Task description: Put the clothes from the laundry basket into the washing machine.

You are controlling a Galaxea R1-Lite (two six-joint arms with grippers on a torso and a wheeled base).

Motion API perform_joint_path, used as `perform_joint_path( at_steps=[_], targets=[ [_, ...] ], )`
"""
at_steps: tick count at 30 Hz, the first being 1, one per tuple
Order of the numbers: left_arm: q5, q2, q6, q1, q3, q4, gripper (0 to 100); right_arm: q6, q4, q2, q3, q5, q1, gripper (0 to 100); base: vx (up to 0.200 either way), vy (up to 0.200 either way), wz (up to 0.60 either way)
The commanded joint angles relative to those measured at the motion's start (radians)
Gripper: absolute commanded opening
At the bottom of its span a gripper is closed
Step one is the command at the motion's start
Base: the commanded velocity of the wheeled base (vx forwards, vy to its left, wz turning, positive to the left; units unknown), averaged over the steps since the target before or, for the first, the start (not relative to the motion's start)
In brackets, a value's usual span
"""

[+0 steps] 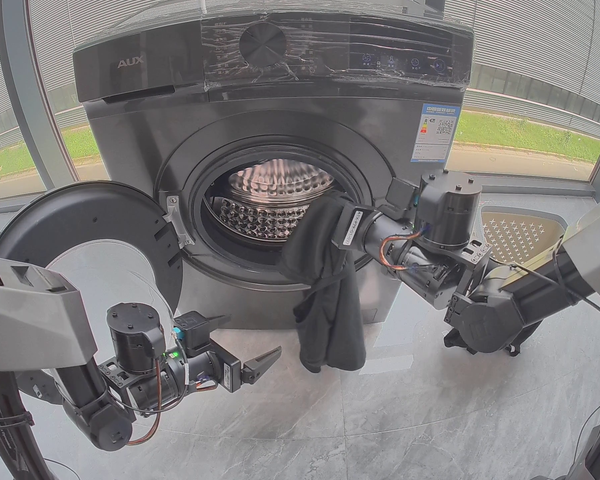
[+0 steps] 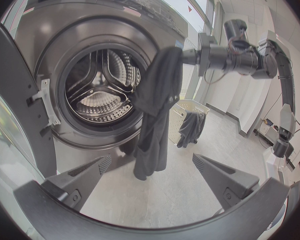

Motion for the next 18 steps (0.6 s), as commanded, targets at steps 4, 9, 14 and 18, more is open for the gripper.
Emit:
perform_joint_path(
  at_steps=[4, 9, 14, 18],
  targets=[
    [-0.001, 0.103, 0.001, 0.002, -0.036, -0.002, 100, 0.0, 0.003, 0.003, -0.072, 0.001, 0.025, 0, 0.0, 0.0, 0.0],
    [-0.001, 0.173, 0.008, 0.002, -0.09, -0.002, 100, 0.0, -0.002, 0.003, -0.075, 0.0, 0.044, 0, 0.0, 0.0, 0.0],
    [-0.002, 0.219, 0.01, 0.011, -0.151, -0.002, 100, -0.001, -0.011, 0.002, -0.07, 0.0, 0.047, 0, 0.0, 0.0, 0.0],
    [-0.002, 0.247, 0.019, 0.037, -0.189, -0.002, 100, -0.003, -0.012, -0.001, -0.066, 0.001, 0.059, 0, 0.0, 0.0, 0.0]
  ],
)
